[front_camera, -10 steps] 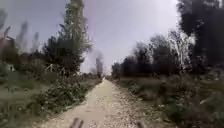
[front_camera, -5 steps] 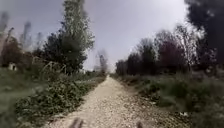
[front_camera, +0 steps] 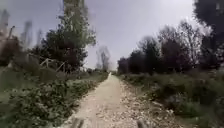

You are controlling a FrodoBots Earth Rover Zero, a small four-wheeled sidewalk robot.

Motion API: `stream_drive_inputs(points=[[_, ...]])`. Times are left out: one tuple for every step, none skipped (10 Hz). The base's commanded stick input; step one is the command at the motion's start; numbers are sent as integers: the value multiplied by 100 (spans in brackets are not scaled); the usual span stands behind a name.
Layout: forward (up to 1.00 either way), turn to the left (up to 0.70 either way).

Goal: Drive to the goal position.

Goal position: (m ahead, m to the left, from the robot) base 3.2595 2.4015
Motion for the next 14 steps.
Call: stream_drive_inputs(points=[[-75, 0], [-85, 0], [-26, 0], [0, 0], [0, -12], [0, -62], [0, -85], [0, -85], [0, -85], [0, -85], [0, -85], [0, -85], [0, -85], [0, -85]])
